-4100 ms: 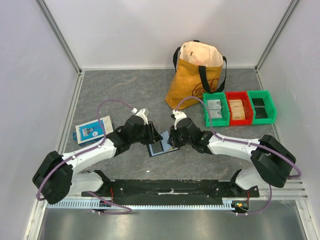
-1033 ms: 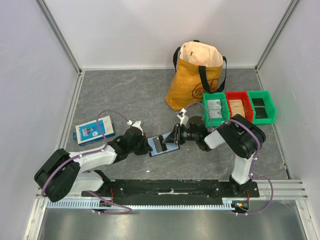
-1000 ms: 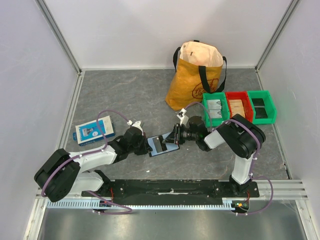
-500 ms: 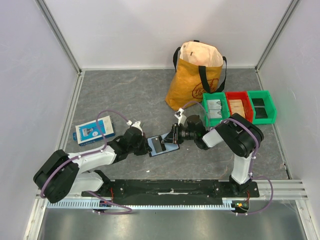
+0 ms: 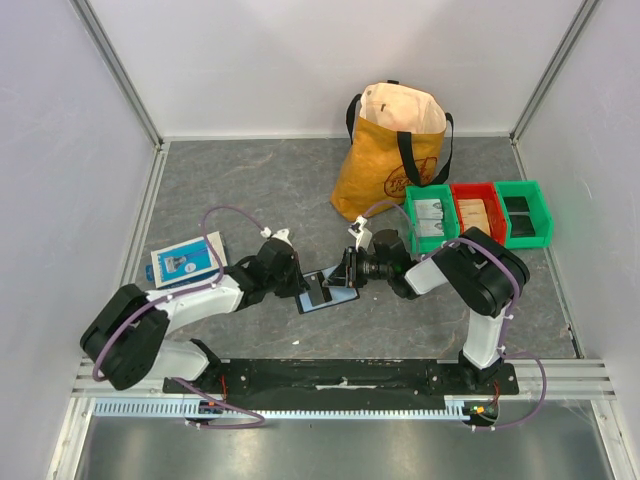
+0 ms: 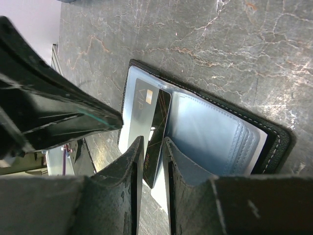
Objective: Take the credit cards out of the card holder
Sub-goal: Remove the credit card from the card holder.
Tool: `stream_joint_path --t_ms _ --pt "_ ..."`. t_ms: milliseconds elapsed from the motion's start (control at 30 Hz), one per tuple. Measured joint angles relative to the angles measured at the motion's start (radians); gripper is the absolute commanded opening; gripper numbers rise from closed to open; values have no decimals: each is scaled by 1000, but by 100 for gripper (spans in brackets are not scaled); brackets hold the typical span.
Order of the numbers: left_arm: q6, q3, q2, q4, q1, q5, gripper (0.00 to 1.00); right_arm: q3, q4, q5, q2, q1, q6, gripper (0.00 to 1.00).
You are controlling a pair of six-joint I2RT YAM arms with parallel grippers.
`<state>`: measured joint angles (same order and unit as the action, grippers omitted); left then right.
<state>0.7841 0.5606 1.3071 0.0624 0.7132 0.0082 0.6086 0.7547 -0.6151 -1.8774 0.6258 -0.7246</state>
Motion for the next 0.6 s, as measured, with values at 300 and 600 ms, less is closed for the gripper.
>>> stream_joint_path --t_ms 300,600 --pt "0 -29 55 -29 -2 1 2 0 -13 6 8 1 4 31" --pt "3 -68 51 -105 -4 19 2 1 -19 6 8 1 12 10"
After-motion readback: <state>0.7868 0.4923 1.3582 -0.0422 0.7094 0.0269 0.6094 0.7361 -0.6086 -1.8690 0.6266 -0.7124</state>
